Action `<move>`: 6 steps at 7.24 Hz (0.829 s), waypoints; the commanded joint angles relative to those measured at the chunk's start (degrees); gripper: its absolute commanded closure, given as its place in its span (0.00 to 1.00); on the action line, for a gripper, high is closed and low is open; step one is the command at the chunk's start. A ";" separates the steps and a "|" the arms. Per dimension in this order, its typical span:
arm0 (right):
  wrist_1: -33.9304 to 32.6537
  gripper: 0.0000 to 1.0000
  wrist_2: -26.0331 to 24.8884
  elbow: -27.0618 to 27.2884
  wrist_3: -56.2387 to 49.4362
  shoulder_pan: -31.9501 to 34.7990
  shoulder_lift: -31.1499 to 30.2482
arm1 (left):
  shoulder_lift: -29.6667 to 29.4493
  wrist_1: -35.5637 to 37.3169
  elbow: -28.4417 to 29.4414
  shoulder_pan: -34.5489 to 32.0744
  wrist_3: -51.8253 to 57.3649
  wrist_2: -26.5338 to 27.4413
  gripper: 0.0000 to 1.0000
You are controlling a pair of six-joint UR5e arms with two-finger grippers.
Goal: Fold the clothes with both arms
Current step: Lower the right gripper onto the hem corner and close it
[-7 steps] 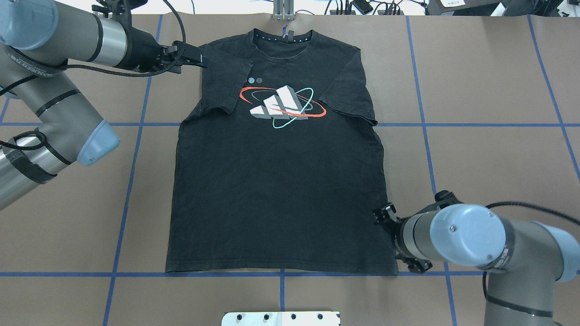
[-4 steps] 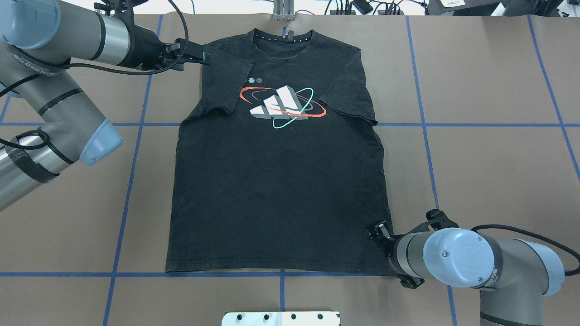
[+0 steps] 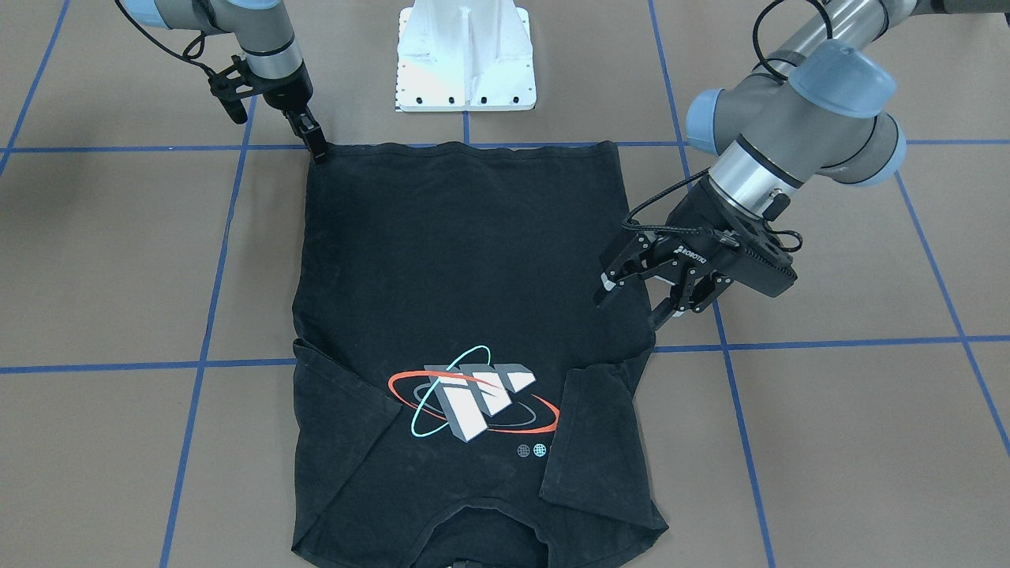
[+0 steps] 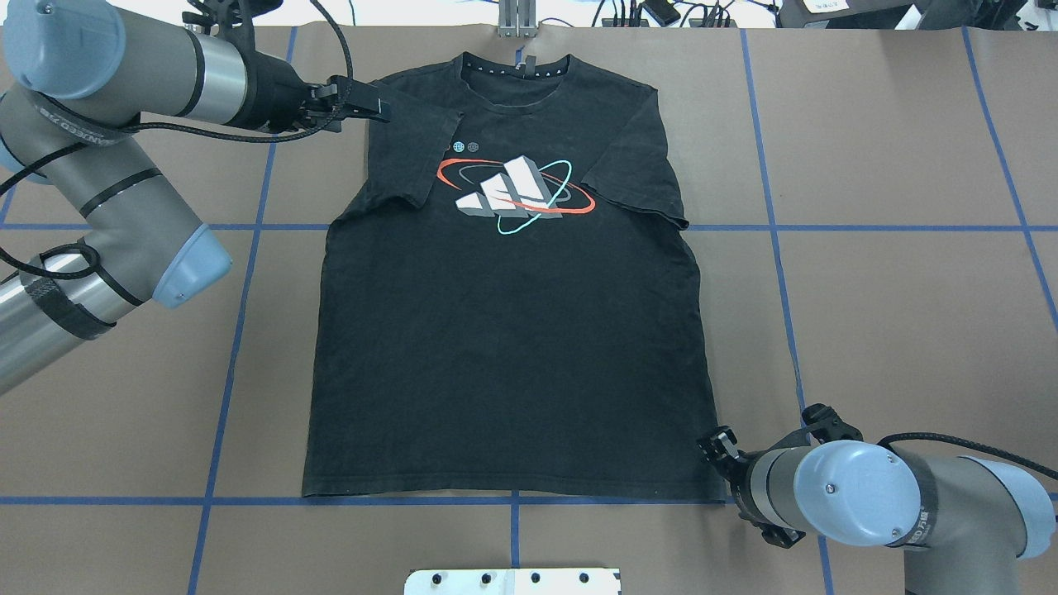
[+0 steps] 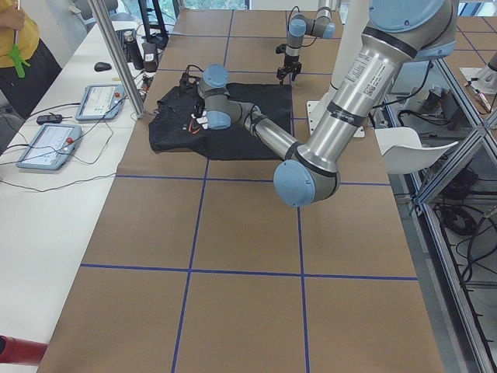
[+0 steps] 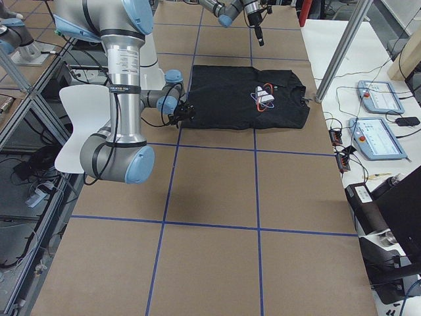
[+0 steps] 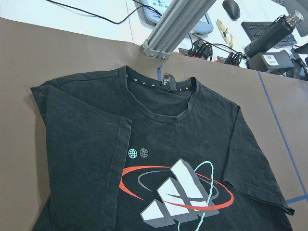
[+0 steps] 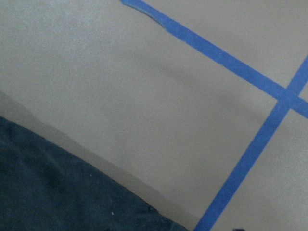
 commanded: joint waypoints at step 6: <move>3.07 0.95 -2.95 -1.05 0.41 -2.47 0.30 | 0.01 0.00 -0.67 0.13 -0.01 0.30 0.14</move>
